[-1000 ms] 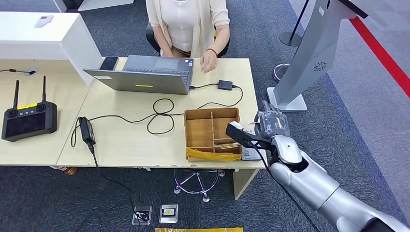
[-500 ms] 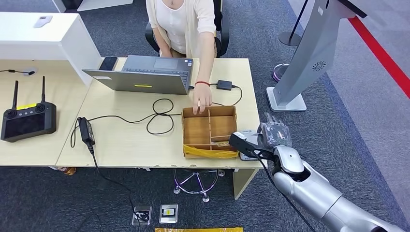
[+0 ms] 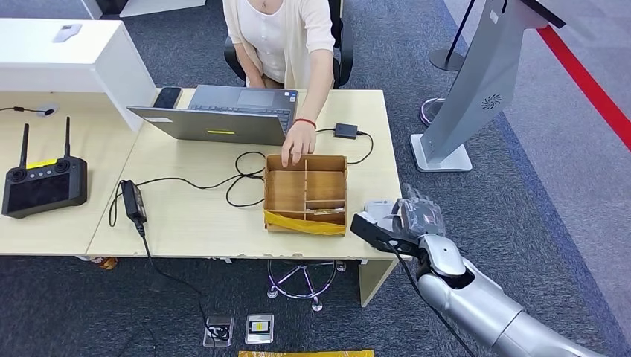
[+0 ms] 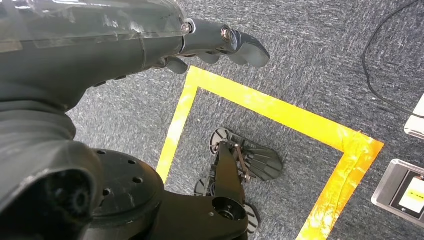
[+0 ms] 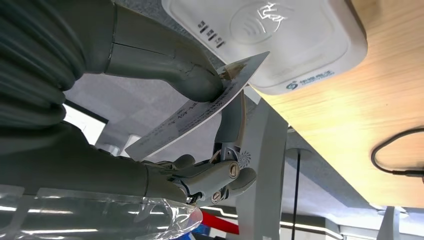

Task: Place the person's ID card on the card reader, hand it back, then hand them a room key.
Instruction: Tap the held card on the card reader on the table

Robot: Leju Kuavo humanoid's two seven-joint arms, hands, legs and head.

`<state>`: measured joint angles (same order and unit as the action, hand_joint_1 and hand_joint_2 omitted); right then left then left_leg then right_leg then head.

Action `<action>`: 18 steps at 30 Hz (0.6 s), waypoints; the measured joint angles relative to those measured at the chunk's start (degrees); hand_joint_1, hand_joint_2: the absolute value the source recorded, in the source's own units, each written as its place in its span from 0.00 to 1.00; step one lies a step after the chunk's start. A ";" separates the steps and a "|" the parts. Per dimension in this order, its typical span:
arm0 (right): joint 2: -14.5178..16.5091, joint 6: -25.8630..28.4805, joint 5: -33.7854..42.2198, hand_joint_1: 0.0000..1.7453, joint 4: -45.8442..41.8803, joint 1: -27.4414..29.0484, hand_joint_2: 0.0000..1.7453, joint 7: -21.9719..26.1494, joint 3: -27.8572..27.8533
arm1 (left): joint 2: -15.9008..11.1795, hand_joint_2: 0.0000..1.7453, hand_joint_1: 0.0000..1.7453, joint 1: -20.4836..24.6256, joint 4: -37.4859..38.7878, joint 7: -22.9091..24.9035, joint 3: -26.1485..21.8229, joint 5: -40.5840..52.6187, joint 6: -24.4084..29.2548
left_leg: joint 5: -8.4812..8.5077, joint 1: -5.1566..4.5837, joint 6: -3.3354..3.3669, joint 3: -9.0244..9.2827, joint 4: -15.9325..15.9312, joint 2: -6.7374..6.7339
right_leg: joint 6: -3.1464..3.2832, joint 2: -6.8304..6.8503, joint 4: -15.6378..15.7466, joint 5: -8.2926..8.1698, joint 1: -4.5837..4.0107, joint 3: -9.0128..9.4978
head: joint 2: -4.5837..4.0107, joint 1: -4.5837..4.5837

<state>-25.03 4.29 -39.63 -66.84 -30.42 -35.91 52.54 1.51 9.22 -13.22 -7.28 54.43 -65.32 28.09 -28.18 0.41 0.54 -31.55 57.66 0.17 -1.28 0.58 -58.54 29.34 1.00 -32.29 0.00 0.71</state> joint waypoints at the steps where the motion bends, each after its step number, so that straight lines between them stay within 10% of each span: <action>1: 0.11 -0.01 0.00 1.00 0.02 0.14 1.00 0.00 0.01 | 0.01 0.00 0.00 0.00 0.00 0.00 -0.01 -0.02 0.08 | 0.00 0.00 0.00 0.00 0.00 0.00 | 0.00 0.00 0.00 0.00 0.00 0.00 | 0.00 0.00; 18: 4.41 0.43 0.03 1.00 1.43 1.12 1.00 3.07 0.70 | 0.10 0.00 0.00 -0.29 -0.02 0.00 -0.03 -0.78 0.59 | 0.00 0.01 0.00 0.00 -0.01 0.00 | 0.00 -0.01 -0.01 0.00 -0.01 0.00 | 0.00 0.01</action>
<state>-20.62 4.72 -39.60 -65.42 -29.30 -32.84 53.24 1.62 8.93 -13.25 -7.28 54.40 -66.10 28.68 -28.17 0.42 0.54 -31.55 57.65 0.17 -1.28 0.57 -58.55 29.34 0.99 -32.29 0.00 0.72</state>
